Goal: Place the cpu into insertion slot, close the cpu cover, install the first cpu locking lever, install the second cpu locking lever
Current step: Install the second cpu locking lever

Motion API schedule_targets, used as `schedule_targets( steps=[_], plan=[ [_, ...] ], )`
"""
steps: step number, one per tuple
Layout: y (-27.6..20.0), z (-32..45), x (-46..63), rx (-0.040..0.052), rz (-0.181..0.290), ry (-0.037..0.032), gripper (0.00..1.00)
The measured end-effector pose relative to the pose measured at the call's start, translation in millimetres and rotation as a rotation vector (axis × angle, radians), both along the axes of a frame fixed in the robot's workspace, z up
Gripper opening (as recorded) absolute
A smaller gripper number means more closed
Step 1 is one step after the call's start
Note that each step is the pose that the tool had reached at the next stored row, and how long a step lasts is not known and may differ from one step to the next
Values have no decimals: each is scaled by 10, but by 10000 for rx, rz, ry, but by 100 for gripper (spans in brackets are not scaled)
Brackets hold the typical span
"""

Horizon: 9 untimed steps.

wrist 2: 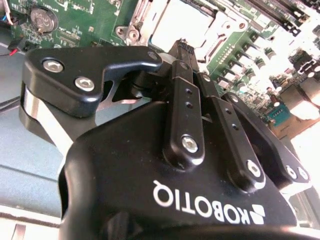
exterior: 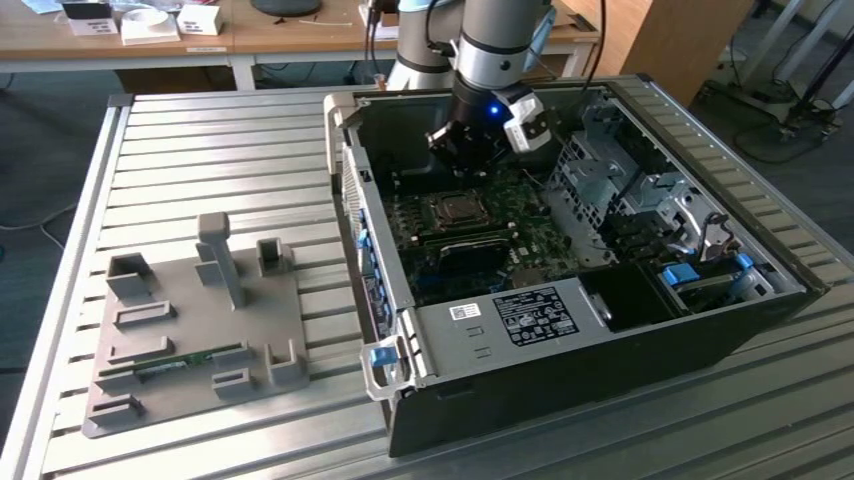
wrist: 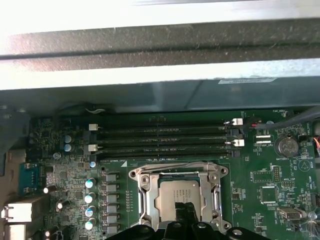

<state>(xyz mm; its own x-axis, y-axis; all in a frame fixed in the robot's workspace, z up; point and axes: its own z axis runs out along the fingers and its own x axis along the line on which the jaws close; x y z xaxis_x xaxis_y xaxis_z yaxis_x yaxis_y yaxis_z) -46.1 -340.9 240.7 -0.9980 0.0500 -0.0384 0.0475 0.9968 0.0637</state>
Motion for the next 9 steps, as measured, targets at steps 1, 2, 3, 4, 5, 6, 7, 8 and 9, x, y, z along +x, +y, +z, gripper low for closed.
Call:
schedule_targets(
  steps=[1, 2, 3, 4, 5, 6, 7, 8, 9],
  plan=[
    [0, 3, 0, 2, 0, 0, 11],
    [0, 3, 0, 5, 0, -1, 11],
    [0, 3, 0, 5, 1, -1, 11],
    [-1, 4, 0, 4, 1, 1, 11],
    [-4, 5, 1, 2, 3, 2, 11],
    [-8, 4, 0, 2, 2, 2, 11],
    [-16, 4, 0, 3, 2, 1, 11],
    [-28, 4, 0, 3, 0, 1, 11],
    [-41, 5, 0, 1, 1, 2, 11]
  ],
)
